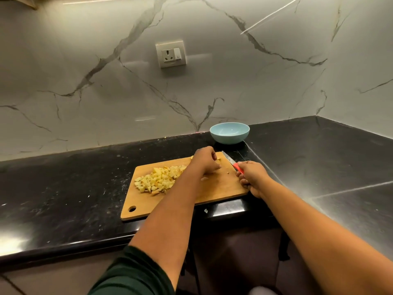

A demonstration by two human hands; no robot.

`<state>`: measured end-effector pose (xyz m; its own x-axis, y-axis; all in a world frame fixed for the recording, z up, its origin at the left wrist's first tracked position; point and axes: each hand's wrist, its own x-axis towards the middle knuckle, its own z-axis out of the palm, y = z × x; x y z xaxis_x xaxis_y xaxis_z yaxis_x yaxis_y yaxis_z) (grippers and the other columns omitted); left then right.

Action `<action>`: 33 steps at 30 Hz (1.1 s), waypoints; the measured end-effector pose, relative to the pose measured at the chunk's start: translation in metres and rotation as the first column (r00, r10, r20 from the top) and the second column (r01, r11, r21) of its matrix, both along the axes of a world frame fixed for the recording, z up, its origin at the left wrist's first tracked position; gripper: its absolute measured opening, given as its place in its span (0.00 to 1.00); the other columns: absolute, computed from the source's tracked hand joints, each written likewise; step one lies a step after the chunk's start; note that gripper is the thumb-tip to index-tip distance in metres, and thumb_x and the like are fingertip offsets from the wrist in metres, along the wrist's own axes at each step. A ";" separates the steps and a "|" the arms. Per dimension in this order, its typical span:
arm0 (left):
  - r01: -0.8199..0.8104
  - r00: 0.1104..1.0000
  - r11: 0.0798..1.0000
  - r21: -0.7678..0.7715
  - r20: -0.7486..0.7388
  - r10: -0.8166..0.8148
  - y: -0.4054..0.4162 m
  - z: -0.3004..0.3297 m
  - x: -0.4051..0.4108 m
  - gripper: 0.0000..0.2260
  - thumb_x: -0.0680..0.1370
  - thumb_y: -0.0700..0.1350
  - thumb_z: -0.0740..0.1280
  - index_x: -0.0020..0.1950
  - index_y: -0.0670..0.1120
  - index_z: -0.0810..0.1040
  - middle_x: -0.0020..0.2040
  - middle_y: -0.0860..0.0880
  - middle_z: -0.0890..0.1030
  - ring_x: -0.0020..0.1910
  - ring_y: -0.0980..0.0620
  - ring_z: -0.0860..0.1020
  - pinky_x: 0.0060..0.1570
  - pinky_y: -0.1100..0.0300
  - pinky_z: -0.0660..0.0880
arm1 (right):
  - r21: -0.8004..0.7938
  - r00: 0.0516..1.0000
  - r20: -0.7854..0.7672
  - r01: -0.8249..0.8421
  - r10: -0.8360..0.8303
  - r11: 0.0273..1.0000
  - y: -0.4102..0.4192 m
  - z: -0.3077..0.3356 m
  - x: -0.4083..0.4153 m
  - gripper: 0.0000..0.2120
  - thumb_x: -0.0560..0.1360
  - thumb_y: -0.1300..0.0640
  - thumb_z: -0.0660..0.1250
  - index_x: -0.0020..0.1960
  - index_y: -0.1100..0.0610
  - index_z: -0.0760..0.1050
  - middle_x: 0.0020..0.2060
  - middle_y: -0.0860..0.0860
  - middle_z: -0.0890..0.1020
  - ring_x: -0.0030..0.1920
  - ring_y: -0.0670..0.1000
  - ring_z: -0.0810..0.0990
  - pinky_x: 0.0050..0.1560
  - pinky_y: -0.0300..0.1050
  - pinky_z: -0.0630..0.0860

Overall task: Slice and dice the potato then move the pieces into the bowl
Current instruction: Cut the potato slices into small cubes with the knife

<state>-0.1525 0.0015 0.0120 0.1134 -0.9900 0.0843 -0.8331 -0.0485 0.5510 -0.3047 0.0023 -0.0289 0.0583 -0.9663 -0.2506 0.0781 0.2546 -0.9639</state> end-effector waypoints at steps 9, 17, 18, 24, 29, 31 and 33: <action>-0.053 0.998 0.995 -0.084 -0.031 0.050 0.039 -0.022 0.012 0.09 0.76 0.46 0.72 0.55 0.46 0.83 0.53 0.49 0.82 0.49 0.55 0.77 0.52 0.62 0.76 | -0.046 0.991 -0.137 -0.003 -0.003 0.999 0.008 0.006 0.002 0.07 0.81 0.58 0.60 0.55 0.59 0.75 0.35 0.55 0.75 0.26 0.46 0.65 0.23 0.37 0.62; 0.021 0.980 0.940 -0.342 0.194 0.048 0.079 -0.044 0.015 0.12 0.79 0.44 0.63 0.60 0.50 0.82 0.58 0.46 0.80 0.60 0.47 0.73 0.61 0.52 0.70 | -0.392 0.755 -0.649 -0.224 -0.095 0.892 0.044 0.038 -0.002 0.09 0.80 0.55 0.63 0.59 0.52 0.73 0.49 0.53 0.80 0.44 0.50 0.77 0.41 0.45 0.75; 0.041 0.974 0.943 -0.329 0.223 0.035 0.084 -0.045 0.015 0.13 0.80 0.43 0.62 0.61 0.50 0.82 0.59 0.46 0.80 0.62 0.46 0.72 0.63 0.51 0.68 | -0.405 0.684 -0.716 -0.248 -0.137 0.880 0.049 0.043 -0.002 0.10 0.80 0.56 0.63 0.61 0.53 0.73 0.52 0.53 0.79 0.48 0.51 0.77 0.45 0.46 0.75; 0.111 0.940 0.966 -0.234 0.341 -0.025 0.091 -0.047 0.015 0.17 0.80 0.45 0.57 0.67 0.55 0.77 0.67 0.51 0.76 0.69 0.45 0.64 0.68 0.48 0.59 | -0.384 0.582 -0.788 -0.209 -0.201 0.899 0.099 0.031 0.006 0.06 0.78 0.57 0.65 0.54 0.52 0.77 0.45 0.53 0.77 0.40 0.51 0.76 0.34 0.40 0.71; 0.112 0.946 0.964 -0.240 0.324 -0.029 0.095 -0.046 0.015 0.17 0.80 0.45 0.58 0.66 0.55 0.77 0.66 0.53 0.76 0.69 0.46 0.64 0.65 0.48 0.59 | -0.473 0.546 -0.784 -0.218 -0.295 0.853 0.117 -0.001 0.022 0.06 0.78 0.59 0.62 0.53 0.54 0.76 0.41 0.56 0.79 0.40 0.55 0.78 0.40 0.49 0.79; 0.107 0.948 0.966 -0.236 0.316 -0.028 0.095 -0.047 0.016 0.17 0.79 0.45 0.58 0.66 0.55 0.77 0.66 0.53 0.76 0.69 0.46 0.63 0.65 0.48 0.59 | -0.473 0.534 -0.789 -0.214 -0.303 0.855 0.118 -0.003 0.024 0.06 0.79 0.60 0.61 0.52 0.54 0.75 0.40 0.56 0.78 0.39 0.55 0.78 0.39 0.49 0.79; 0.104 0.948 0.966 -0.235 0.318 -0.025 0.095 -0.048 0.017 0.18 0.79 0.46 0.58 0.66 0.56 0.77 0.66 0.53 0.76 0.69 0.46 0.63 0.65 0.47 0.59 | -0.474 0.504 -0.803 -0.216 -0.318 0.854 0.118 -0.003 0.026 0.06 0.79 0.61 0.60 0.52 0.55 0.75 0.39 0.55 0.77 0.39 0.56 0.77 0.38 0.47 0.77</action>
<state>-0.1360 0.0965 -0.0357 -0.0214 -0.9378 0.3466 -0.9607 0.1153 0.2527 -0.2789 0.1202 -0.0323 0.0283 -0.9469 0.3202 -0.8214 -0.2046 -0.5324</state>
